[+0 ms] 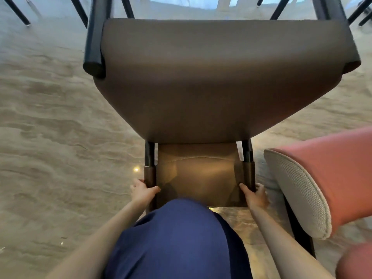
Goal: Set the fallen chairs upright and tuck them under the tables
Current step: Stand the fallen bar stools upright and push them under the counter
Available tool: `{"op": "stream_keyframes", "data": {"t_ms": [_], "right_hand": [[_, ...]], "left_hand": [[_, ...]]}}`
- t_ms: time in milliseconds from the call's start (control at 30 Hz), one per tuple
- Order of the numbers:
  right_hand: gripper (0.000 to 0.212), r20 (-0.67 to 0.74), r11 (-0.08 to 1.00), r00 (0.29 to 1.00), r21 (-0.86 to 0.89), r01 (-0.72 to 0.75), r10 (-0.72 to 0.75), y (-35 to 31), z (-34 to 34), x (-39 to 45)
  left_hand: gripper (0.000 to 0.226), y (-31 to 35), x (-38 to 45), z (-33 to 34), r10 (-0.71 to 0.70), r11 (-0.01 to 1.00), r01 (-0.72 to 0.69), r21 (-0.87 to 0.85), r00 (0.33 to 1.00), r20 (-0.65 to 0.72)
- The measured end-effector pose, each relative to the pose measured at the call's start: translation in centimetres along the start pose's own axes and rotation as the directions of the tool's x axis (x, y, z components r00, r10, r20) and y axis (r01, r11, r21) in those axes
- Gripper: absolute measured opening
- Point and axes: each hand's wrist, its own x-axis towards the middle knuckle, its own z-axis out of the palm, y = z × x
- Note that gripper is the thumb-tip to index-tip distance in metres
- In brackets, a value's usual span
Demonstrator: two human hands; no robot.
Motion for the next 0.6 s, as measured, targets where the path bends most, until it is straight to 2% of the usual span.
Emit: {"op": "stream_keyframes", "data": {"t_ms": [67, 133, 233, 400, 467, 600], "right_hand": [[0.048, 0.026, 1.0, 1.0, -0.019, 0.011, -0.011, 0.1, 0.1, 0.6], [0.044, 0.034, 0.996, 0.998, -0.071, 0.047, -0.044, 0.4, 0.2, 1.3], [0.038, 0.063, 0.993, 0.996, -0.095, 0.067, -0.061, 0.3, 0.2, 1.8], [0.025, 0.114, 0.994, 0.992, -0.087, 0.06, -0.05, -0.7, -0.7, 1.7], [0.022, 0.112, 0.997, 0.993, -0.054, 0.047, -0.041, -0.7, -0.8, 1.2], [0.032, 0.153, 0.999, 0.988, 0.029, 0.03, -0.034, -0.4, -0.5, -0.6]], "left_hand": [[0.046, -1.2, 0.6, 0.8, -0.045, 0.998, 0.048, -0.05, 0.997, 0.057], [0.037, -2.4, 1.1, 1.5, -0.016, 1.0, 0.015, 0.022, 0.998, 0.053], [0.037, -3.0, 1.9, 2.0, 0.047, 0.994, -0.047, 0.099, 0.999, 0.006], [0.032, -2.3, 1.5, 1.4, 0.044, 0.991, -0.046, 0.125, 0.999, 0.023], [0.029, -2.3, 1.2, 0.6, 0.045, 0.995, -0.046, 0.085, 0.999, 0.015], [0.024, -2.1, 0.0, -2.2, 0.043, 0.995, -0.042, -0.088, 0.999, 0.01]]}}
